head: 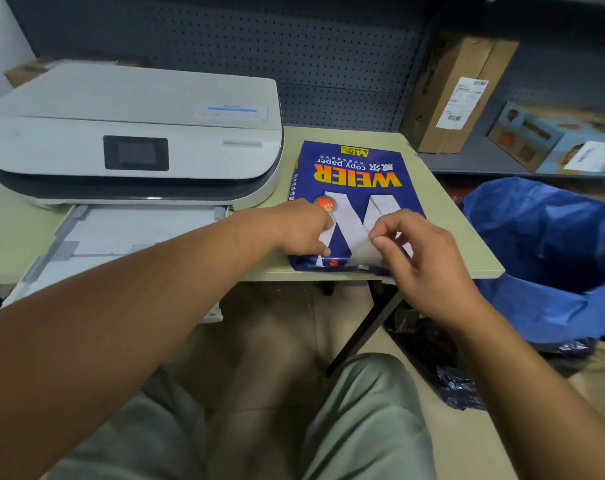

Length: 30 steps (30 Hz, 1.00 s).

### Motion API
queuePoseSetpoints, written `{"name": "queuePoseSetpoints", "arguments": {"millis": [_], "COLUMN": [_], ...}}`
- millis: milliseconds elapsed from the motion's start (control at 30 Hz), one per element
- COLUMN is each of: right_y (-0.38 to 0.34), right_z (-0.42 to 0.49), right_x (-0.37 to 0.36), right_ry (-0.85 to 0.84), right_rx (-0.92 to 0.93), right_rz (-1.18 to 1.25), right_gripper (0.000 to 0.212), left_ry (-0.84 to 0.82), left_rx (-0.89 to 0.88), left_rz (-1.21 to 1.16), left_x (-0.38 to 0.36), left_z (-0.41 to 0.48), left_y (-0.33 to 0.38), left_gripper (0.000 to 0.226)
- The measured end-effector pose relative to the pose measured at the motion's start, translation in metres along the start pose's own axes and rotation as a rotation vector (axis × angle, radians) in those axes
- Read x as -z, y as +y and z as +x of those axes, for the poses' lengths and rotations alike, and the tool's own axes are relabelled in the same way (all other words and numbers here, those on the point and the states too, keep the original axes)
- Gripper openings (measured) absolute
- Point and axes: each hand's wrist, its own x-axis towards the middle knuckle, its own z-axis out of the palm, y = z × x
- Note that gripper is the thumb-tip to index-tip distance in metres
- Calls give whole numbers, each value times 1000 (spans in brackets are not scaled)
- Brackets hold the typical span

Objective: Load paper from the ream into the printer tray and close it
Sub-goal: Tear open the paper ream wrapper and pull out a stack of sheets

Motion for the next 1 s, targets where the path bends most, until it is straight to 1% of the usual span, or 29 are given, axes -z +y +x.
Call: {"name": "queuePoseSetpoints", "arguments": {"millis": [67,133,267,367,467,533,600,733,833,900,1000], "right_y": [-6,-8,-6,0,5,7,7,7,7,9,12], "right_z": [-12,-24,-46,-60,-66,-66,-63,-61,-63,-64,-66], "right_x": [6,8,3,-6,-19,-27,-33,-45,-48,-48,-48], "right_ry": [-11,-75,-154,-205,-231,-192,-119,53,178,197,191], "right_rx": [88,158,194,170,40,-33,-58,-26,-61,-68,-26], "right_rz": [-20,-20,94,113,148,123,47,-86,-145,-219,-307], "right_gripper": [3,4,3,3,15,28,35,29,30,28,23], "left_ry": [-3,2,46,186,382,463,500,479,452,454,450], "left_rx": [5,3,1,-10,-9,-59,-118,-180,-233,-223,-181], "left_rz": [6,14,-24,-15,7,10,23,50,58,49,-48], "left_x": [0,-1,-4,-11,-20,-23,-23,-24,-28,-30,-29], "left_z": [0,-1,-6,-13,-26,-35,-43,-52,-57,-58,-57], "left_y": [1,3,4,6,18,26,30,26,23,23,23], "left_gripper": [32,32,29,28,31,31,33,40,44,40,32]}}
